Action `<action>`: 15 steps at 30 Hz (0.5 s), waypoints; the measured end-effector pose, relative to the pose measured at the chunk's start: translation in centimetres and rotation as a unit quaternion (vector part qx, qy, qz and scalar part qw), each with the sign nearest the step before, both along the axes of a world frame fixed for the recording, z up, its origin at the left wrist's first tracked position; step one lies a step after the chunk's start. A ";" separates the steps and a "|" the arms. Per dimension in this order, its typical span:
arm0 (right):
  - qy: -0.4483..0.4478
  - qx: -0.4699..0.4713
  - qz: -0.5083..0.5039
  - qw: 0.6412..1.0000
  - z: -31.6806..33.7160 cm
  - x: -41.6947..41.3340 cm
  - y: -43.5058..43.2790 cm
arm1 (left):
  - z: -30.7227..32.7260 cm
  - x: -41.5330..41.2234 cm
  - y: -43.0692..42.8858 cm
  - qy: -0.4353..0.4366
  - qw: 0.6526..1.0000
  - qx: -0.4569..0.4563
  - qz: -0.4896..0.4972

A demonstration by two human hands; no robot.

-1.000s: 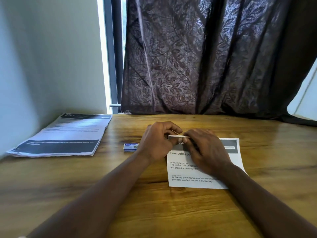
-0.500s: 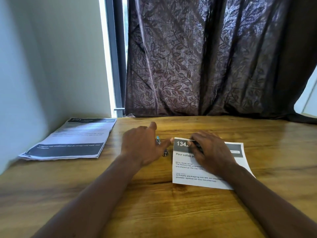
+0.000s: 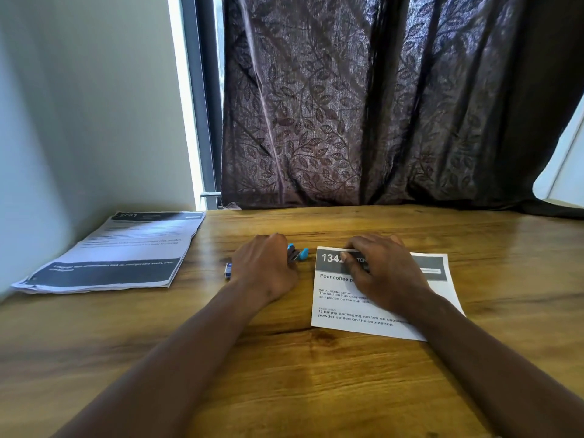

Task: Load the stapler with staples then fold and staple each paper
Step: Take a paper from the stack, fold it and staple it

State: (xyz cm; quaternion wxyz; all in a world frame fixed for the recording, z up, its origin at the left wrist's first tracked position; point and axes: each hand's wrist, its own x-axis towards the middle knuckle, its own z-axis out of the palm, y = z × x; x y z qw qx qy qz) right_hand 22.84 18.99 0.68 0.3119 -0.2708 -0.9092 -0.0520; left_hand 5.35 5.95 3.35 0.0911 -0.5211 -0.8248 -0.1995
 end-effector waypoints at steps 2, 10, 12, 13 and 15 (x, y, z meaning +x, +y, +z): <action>0.003 -0.007 -0.002 1.000 0.0 0.0 -0.1 | -0.5 -0.5 0.2 -0.033 0.999 -0.006 -0.018; 0.025 -0.005 0.001 1.000 0.0 0.2 0.1 | -1.0 -0.2 0.6 -0.144 0.976 0.102 -0.124; 0.027 -0.008 0.005 1.000 0.0 0.3 0.1 | -0.9 -0.2 0.6 -0.173 0.965 0.133 -0.143; 0.028 -0.011 0.005 1.000 0.0 0.3 0.1 | -0.9 -0.3 0.7 -0.184 0.961 0.146 -0.144; 0.034 -0.013 0.006 0.999 0.0 0.3 0.1 | -0.9 -0.6 0.7 -0.182 0.960 0.162 -0.139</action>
